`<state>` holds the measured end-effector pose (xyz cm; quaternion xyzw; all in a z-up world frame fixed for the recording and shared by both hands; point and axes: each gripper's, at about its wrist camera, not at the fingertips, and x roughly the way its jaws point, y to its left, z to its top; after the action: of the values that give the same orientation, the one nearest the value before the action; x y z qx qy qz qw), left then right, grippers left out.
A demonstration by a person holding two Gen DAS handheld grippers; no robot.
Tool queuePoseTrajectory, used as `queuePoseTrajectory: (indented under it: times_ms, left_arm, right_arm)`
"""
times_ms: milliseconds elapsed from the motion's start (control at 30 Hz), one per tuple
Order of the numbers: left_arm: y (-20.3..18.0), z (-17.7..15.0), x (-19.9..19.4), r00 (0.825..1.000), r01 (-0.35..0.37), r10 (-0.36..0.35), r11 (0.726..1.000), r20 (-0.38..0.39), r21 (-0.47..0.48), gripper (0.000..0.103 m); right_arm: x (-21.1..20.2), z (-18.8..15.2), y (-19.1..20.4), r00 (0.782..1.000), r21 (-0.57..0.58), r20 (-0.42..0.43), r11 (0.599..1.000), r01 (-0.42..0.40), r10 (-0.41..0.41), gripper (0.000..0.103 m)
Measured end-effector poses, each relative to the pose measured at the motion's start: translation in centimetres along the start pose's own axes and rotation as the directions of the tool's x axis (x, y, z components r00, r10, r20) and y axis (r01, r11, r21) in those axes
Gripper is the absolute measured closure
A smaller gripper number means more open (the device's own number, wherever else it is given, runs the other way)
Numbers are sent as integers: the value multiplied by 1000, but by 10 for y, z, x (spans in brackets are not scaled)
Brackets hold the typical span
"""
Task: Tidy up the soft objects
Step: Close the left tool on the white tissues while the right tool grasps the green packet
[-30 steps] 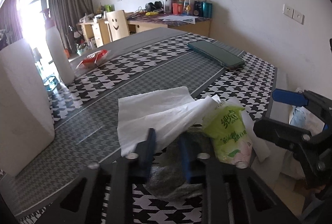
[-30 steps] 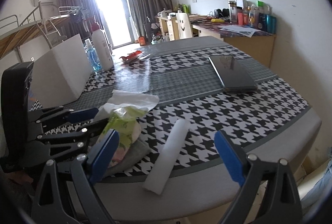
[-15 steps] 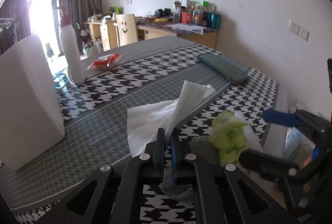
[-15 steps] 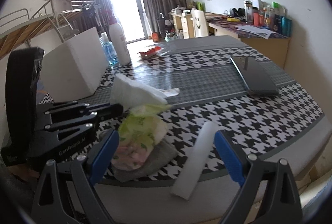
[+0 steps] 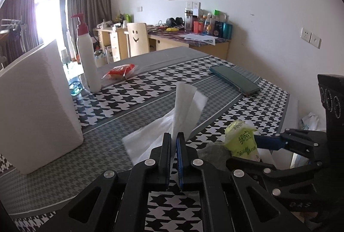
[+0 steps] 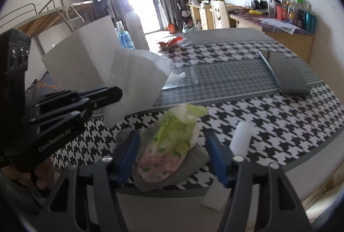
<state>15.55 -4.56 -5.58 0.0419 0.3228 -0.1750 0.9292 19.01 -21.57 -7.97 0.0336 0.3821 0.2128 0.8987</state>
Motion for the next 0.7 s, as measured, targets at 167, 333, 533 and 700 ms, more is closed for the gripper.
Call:
queuePoseTrajectory:
  times_ms: [167, 333, 533, 700]
  left_arm:
    - [2, -2, -1, 1000, 1, -1, 1000, -3, 3, 97]
    - [4, -6, 4, 1000, -7, 8, 1000, -30, 13, 97]
    - [4, -11, 16, 995, -41, 44, 999, -84, 27, 69]
    - [7, -12, 22, 991, -88, 92, 995, -101, 41, 39]
  right_arm:
    - [0, -1, 2, 1000, 5, -15, 1000, -7, 7, 58]
    - [0, -1, 0, 1000, 9, -21, 1000, -5, 5, 65]
    - [1, -1, 1, 1000, 10, -21, 1000, -7, 7, 65]
    - [1, -2, 0, 1000, 9, -19, 1000, -17, 18, 65]
